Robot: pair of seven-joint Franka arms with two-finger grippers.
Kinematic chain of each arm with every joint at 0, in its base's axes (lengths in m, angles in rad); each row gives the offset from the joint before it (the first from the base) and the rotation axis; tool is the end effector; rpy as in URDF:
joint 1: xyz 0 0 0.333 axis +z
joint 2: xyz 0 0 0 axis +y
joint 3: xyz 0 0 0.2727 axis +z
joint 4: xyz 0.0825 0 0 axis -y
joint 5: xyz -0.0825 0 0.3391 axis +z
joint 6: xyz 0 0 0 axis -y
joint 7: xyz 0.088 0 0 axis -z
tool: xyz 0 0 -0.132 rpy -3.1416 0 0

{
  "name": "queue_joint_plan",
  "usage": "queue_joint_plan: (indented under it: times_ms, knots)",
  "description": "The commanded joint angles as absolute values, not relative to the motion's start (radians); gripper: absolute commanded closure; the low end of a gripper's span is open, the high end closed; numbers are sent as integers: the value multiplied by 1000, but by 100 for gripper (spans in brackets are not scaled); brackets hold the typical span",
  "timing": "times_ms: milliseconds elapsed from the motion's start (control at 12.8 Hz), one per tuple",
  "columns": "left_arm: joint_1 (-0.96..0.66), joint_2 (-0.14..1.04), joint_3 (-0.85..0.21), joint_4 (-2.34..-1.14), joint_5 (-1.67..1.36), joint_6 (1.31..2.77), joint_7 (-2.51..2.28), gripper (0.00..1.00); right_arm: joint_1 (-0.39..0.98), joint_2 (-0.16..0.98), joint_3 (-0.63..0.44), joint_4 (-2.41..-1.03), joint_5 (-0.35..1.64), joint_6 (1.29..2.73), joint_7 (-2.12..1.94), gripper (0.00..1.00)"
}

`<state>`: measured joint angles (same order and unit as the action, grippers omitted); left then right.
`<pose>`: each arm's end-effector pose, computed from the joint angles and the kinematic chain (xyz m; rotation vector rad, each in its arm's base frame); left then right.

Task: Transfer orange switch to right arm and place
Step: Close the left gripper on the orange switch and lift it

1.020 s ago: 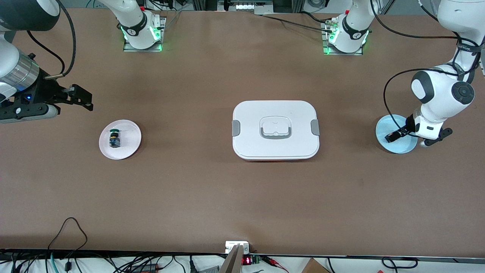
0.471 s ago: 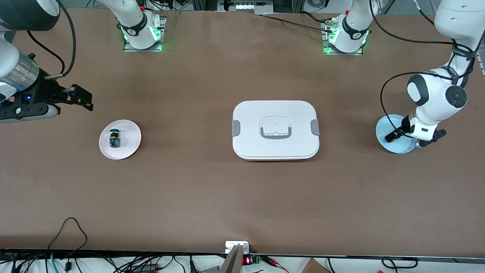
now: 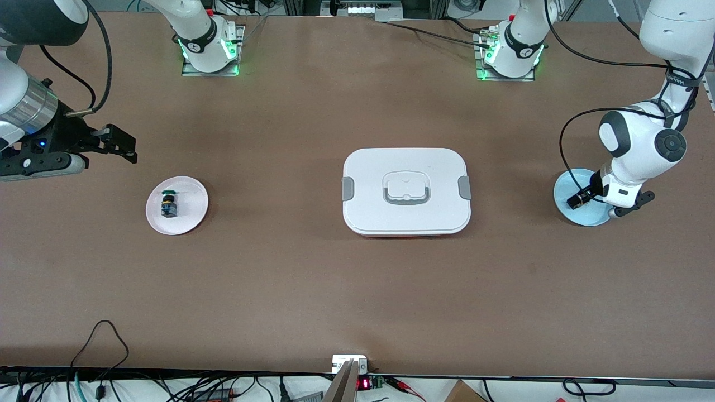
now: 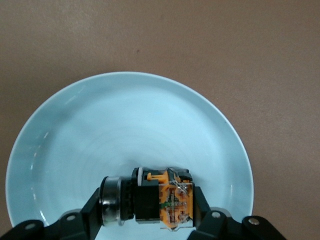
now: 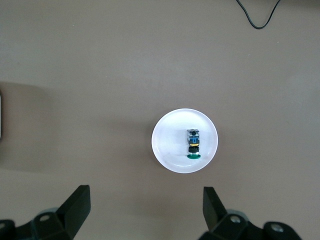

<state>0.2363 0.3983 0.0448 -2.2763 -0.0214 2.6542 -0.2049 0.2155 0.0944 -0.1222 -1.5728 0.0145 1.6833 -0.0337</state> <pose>0.4736 0.1386 0.1531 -3.0365 -0.7781 0.0316 0.5405 0.0548 0.5160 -3.1318 -0.1978 -0.0262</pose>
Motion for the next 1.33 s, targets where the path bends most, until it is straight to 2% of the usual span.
queue_joint_plan:
  times_ms: [0, 392, 471, 784, 1020, 1255]
  knots:
    - [259, 376, 32, -2237, -28, 2559, -135, 65, 218, 98, -120, -1554, 8, 1680, -28, 0]
    - [255, 360, 28, -1978, -41, 2161, -46, 65, 218, 98, -120, -1554, 8, 1680, -25, 0]
    - [247, 360, 28, -1938, -40, 2117, -28, 64, 218, 98, -120, -1554, 6, 1680, -25, 0]
    - [250, 362, -14, -1899, -77, 2082, 142, 65, 219, 98, -118, -1554, 8, 1678, -25, 0]
    - [261, 376, -55, -1866, -299, 2074, 442, 60, 218, 100, -120, -1554, 5, 1693, -25, 0]
    - [256, 405, -58, -1861, -497, 2074, 719, 66, 216, 100, -121, -1555, 5, 1698, -25, 0]
